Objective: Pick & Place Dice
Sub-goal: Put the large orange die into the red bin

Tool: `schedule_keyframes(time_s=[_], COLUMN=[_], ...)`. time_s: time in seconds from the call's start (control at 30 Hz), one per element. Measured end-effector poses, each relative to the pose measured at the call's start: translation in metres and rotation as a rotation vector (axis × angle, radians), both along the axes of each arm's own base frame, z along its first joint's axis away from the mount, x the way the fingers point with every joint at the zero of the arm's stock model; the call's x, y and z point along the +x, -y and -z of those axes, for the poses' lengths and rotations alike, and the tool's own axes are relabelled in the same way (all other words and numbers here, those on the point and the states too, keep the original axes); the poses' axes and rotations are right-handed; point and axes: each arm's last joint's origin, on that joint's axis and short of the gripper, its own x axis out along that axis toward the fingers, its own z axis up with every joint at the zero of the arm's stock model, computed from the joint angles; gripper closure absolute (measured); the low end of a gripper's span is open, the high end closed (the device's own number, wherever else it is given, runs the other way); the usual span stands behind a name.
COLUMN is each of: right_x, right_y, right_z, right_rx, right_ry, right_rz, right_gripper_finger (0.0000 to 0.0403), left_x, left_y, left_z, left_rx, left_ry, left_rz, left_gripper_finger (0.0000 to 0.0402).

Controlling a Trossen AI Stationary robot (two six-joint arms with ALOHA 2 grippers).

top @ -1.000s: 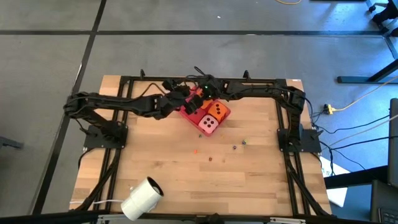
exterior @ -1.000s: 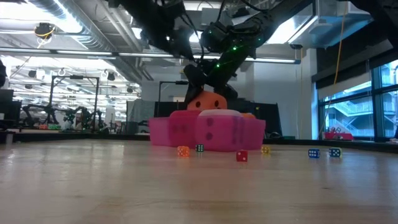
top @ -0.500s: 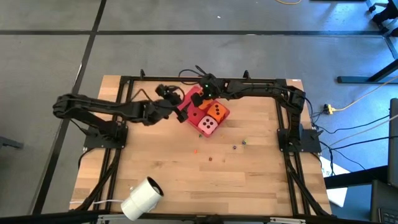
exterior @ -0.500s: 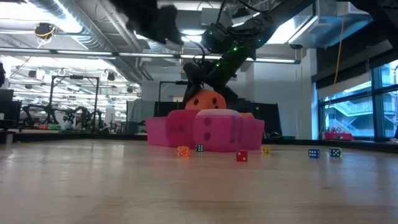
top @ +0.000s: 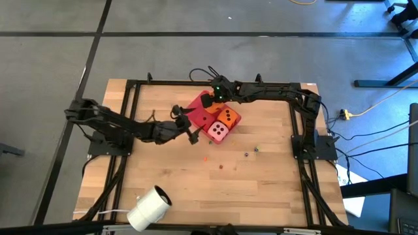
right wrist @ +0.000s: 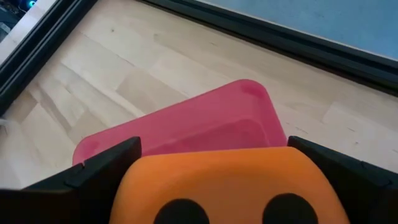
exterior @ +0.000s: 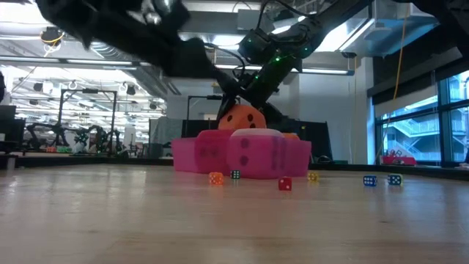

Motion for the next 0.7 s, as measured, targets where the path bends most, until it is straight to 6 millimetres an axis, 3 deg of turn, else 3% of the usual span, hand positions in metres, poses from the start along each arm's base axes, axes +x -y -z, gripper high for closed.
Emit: schedule_keyframes(time_s=[0.23, 0.47, 0.7], right_x=[0.000, 0.000, 0.001], right_y=[0.000, 0.000, -0.001], right_z=[0.000, 0.000, 0.000], right_rx=[-0.007, -0.013, 0.015], right_ry=[-0.004, -0.008, 0.010], right_rz=[-0.009, -0.017, -0.053], right_gripper_finger=[0.0005, 0.0005, 0.0005], left_x=[0.028, 0.031, 0.039], left_y=[-0.001, -0.016, -0.041], left_z=[0.041, 0.065, 0.066], left_rx=[-0.018, -0.003, -0.136], left_ry=[0.083, 0.129, 0.166], left_rz=[-0.106, -0.432, -0.118], left_gripper_finger=[0.0002, 0.0002, 0.0002])
